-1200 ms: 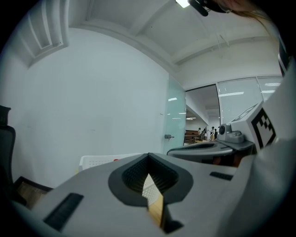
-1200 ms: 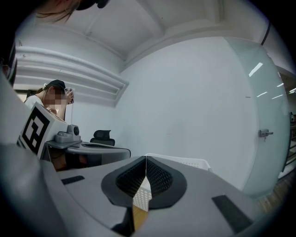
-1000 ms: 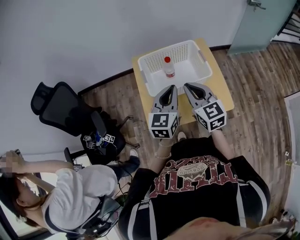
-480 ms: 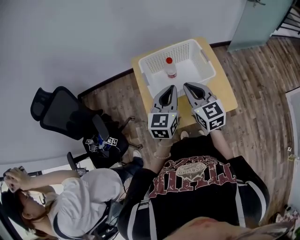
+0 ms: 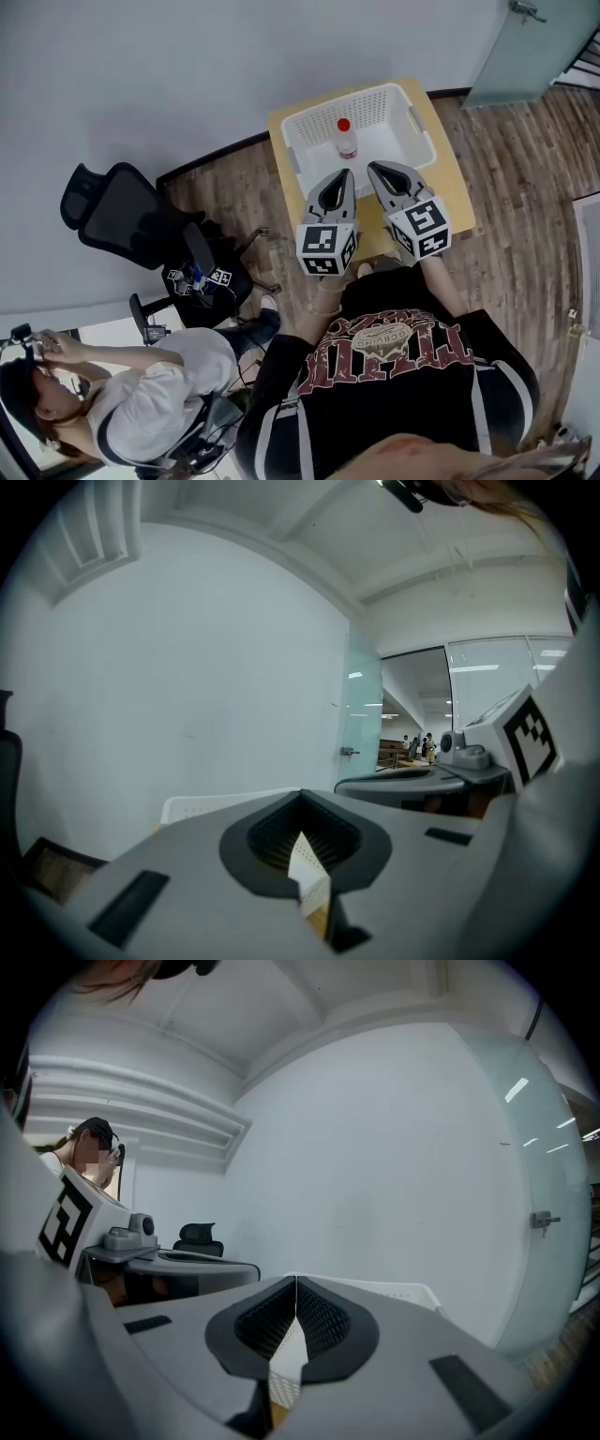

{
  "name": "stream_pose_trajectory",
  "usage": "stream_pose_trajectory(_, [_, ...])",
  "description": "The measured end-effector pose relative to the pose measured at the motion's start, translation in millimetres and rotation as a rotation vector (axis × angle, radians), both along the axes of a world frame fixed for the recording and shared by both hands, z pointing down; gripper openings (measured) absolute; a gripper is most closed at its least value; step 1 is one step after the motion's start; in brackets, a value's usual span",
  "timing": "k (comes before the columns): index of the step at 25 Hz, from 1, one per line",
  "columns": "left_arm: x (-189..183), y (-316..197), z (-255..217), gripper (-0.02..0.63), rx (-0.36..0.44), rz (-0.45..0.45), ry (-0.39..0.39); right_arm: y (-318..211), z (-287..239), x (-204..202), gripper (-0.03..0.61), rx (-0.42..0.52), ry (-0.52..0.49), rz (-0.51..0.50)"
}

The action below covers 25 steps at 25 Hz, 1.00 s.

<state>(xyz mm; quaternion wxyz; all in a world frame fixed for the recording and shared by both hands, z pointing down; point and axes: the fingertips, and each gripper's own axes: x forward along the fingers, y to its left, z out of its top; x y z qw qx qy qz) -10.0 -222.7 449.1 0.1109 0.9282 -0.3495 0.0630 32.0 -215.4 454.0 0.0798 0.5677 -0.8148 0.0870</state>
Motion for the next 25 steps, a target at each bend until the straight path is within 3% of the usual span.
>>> stream_pose_trajectory(25, [20, -38, 0, 0.044, -0.023, -0.156, -0.013, -53, 12, 15, 0.017, -0.060, 0.011, -0.168])
